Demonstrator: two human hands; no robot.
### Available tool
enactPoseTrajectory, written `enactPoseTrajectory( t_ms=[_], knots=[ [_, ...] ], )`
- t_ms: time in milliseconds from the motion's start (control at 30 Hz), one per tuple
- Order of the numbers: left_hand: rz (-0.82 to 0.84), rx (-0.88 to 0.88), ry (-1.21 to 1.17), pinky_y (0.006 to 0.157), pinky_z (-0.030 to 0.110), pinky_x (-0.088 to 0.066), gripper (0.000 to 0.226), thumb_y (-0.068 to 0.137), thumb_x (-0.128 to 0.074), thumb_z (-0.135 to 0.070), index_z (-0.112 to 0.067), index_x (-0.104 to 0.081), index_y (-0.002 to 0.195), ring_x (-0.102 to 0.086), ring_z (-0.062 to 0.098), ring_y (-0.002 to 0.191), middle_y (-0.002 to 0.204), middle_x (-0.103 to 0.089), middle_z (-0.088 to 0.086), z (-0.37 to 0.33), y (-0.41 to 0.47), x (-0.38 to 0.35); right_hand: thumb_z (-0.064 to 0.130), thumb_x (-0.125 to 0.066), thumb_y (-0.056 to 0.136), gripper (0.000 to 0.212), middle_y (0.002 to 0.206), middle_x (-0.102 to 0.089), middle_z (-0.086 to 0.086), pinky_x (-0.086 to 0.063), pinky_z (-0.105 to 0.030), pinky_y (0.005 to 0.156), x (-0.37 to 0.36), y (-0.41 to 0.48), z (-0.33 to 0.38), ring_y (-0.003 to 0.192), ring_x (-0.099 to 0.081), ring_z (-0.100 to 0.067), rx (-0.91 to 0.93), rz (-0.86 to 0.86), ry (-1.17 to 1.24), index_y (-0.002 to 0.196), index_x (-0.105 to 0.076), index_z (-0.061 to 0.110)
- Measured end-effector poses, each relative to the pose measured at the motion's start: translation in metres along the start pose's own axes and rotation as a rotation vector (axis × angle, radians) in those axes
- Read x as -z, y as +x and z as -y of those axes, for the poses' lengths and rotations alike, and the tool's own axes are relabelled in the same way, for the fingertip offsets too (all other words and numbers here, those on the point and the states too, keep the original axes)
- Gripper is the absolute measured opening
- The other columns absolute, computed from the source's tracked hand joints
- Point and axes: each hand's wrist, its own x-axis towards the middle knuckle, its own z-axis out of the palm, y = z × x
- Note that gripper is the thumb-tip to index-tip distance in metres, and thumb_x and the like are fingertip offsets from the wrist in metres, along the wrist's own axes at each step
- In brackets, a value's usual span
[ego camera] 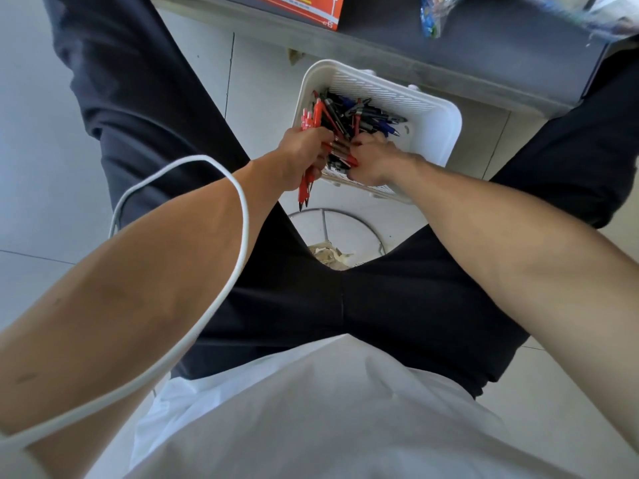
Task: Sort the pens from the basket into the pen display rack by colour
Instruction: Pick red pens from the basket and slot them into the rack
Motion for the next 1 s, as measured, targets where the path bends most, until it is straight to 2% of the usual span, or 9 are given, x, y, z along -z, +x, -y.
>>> enactPoseTrajectory(
  t_ms=[133, 300, 400, 467, 500, 600, 733, 833, 1000],
  knots=[
    [-0.003, -0.029, 0.012, 0.043, 0.023, -0.032, 0.006, 0.097, -0.056, -0.013, -0.007, -0.054, 0.096, -0.033, 0.010, 0.041, 0.057, -0.042, 0.000, 0.001, -0.006, 0.001, 0.038, -0.045, 0.096, 0.056, 0.147, -0.036, -0.012, -0.040, -0.038, 0.111, -0.007, -0.009, 0.002, 0.129, -0.047, -0.031, 0.059, 0.013, 0.062, 0.147, -0.047, 0.015],
    [0.015, -0.060, -0.002, 0.042, 0.022, -0.031, 0.007, 0.097, -0.056, -0.013, -0.010, -0.051, 0.093, -0.031, 0.010, 0.041, 0.051, -0.038, -0.003, 0.003, -0.014, 0.002, 0.022, -0.030, 0.106, 0.041, 0.140, -0.045, -0.013, -0.033, -0.033, 0.108, -0.018, -0.022, 0.003, 0.130, -0.042, -0.029, 0.088, -0.008, 0.151, 0.132, -0.060, 0.010],
    [0.011, -0.061, -0.005, 0.043, 0.022, -0.031, 0.007, 0.097, -0.057, -0.013, -0.008, -0.052, 0.097, -0.032, 0.010, 0.041, 0.054, -0.039, -0.002, 0.006, -0.015, 0.004, 0.024, -0.036, 0.104, 0.035, 0.111, -0.060, -0.011, -0.043, -0.034, 0.088, -0.023, -0.026, 0.001, 0.109, -0.054, -0.029, 0.045, -0.035, 0.241, 0.088, -0.063, 0.009],
    [0.012, -0.055, -0.010, 0.043, 0.022, -0.031, 0.007, 0.097, -0.057, -0.012, -0.008, -0.052, 0.095, -0.031, 0.010, 0.042, 0.055, -0.039, -0.001, 0.008, -0.015, 0.004, 0.023, -0.037, 0.103, 0.035, 0.085, -0.050, -0.005, -0.038, -0.032, 0.073, -0.026, -0.025, 0.000, 0.093, -0.050, -0.024, 0.042, -0.037, 0.323, 0.069, -0.046, 0.020],
    [0.010, -0.051, -0.011, 0.043, 0.022, -0.030, 0.007, 0.097, -0.057, -0.012, -0.008, -0.052, 0.094, -0.031, 0.010, 0.043, 0.055, -0.039, -0.001, 0.008, -0.014, 0.004, 0.021, -0.035, 0.104, 0.038, 0.081, -0.043, -0.002, -0.035, -0.030, 0.075, -0.026, -0.024, 0.001, 0.092, -0.045, -0.022, 0.049, -0.025, 0.337, 0.067, -0.041, 0.024],
    [-0.009, -0.040, 0.003, 0.044, 0.023, -0.032, 0.007, 0.096, -0.058, -0.013, -0.008, -0.054, 0.092, -0.033, 0.011, 0.044, 0.058, -0.041, 0.000, 0.007, -0.010, 0.003, 0.025, -0.035, 0.102, 0.035, 0.101, -0.049, -0.007, -0.041, -0.034, 0.087, -0.024, -0.025, 0.002, 0.098, -0.049, -0.025, 0.038, -0.021, 0.340, 0.072, -0.053, 0.023],
    [-0.010, -0.013, -0.008, 0.045, 0.023, -0.031, 0.007, 0.095, -0.057, -0.011, -0.010, -0.052, 0.091, -0.032, 0.011, 0.042, 0.057, -0.039, 0.000, 0.004, -0.004, 0.003, 0.033, -0.042, 0.103, 0.036, 0.139, -0.040, -0.013, -0.047, -0.041, 0.103, -0.019, -0.019, 0.004, 0.116, -0.053, -0.033, 0.012, -0.021, 0.262, 0.119, -0.067, 0.012],
    [-0.002, 0.009, -0.009, 0.045, 0.023, -0.030, 0.006, 0.096, -0.056, -0.011, -0.010, -0.051, 0.092, -0.031, 0.011, 0.042, 0.054, -0.038, -0.002, 0.003, 0.000, 0.004, 0.030, -0.050, 0.102, 0.032, 0.146, -0.035, -0.012, -0.046, -0.037, 0.103, -0.016, -0.017, 0.006, 0.121, -0.052, -0.031, -0.016, -0.070, 0.281, 0.126, -0.062, 0.012],
    [0.024, 0.024, 0.020, 0.044, 0.023, -0.032, 0.008, 0.097, -0.057, -0.014, -0.010, -0.051, 0.091, -0.033, 0.010, 0.041, 0.054, -0.039, -0.002, 0.002, 0.003, 0.005, 0.030, -0.047, 0.100, 0.035, 0.135, -0.060, -0.010, -0.046, -0.041, 0.106, -0.009, -0.019, 0.012, 0.125, -0.052, -0.032, -0.002, -0.050, 0.264, 0.122, -0.070, 0.017]
  ],
)
